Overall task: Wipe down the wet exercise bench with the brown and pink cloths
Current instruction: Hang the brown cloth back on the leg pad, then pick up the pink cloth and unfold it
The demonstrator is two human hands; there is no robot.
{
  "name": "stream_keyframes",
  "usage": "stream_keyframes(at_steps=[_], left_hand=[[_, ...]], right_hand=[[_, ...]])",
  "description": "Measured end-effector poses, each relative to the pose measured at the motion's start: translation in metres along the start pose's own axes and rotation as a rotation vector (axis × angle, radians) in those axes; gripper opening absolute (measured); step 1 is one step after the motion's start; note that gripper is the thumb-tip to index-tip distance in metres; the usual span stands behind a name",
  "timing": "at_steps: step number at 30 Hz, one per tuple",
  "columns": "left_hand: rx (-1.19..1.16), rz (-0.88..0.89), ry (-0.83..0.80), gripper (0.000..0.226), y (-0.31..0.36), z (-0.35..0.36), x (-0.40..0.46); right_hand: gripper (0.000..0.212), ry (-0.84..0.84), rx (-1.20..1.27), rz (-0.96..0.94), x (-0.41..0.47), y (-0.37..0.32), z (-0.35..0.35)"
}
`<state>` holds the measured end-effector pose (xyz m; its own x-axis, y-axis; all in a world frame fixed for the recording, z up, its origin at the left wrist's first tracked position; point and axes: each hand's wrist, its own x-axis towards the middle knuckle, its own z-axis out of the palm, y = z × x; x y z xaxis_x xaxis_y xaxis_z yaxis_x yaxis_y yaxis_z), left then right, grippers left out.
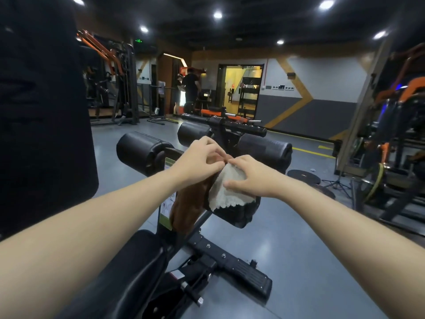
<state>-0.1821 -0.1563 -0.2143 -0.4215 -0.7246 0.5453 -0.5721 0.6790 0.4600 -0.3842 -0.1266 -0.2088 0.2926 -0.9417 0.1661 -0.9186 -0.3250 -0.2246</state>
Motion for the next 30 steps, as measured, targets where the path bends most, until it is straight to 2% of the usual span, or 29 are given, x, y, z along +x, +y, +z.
stream_keyframes(at_steps=[2,6,9,12,14,19,25,30], left_hand=[[0.045,0.048,-0.015,0.02,0.012,0.007,-0.011],[0.123,0.055,-0.044,0.029,0.03,0.019,-0.036],[0.071,0.033,-0.034,0.052,0.046,0.019,-0.058],[-0.07,0.016,-0.009,0.078,0.067,0.011,-0.085],[-0.151,0.012,0.065,0.084,0.081,0.006,-0.106],[-0.164,0.015,0.282,0.059,0.117,-0.027,-0.167],[-0.004,-0.116,0.345,0.006,0.133,-0.087,-0.26],[0.155,-0.276,0.35,0.009,0.122,-0.115,-0.341]], right_hand=[[0.073,0.042,-0.017,0.001,-0.01,-0.001,0.008],[0.031,0.231,-0.049,-0.074,-0.033,-0.011,0.016],[0.021,0.344,-0.028,-0.037,-0.054,-0.024,0.017],[0.021,0.444,0.12,-0.025,-0.077,-0.047,0.009],[0.02,0.465,0.217,-0.058,-0.095,-0.069,0.002],[0.026,0.368,0.463,-0.13,-0.141,-0.125,-0.009],[0.021,0.251,0.698,-0.138,-0.177,-0.177,0.013],[0.03,0.118,0.646,-0.261,-0.196,-0.233,0.067]])
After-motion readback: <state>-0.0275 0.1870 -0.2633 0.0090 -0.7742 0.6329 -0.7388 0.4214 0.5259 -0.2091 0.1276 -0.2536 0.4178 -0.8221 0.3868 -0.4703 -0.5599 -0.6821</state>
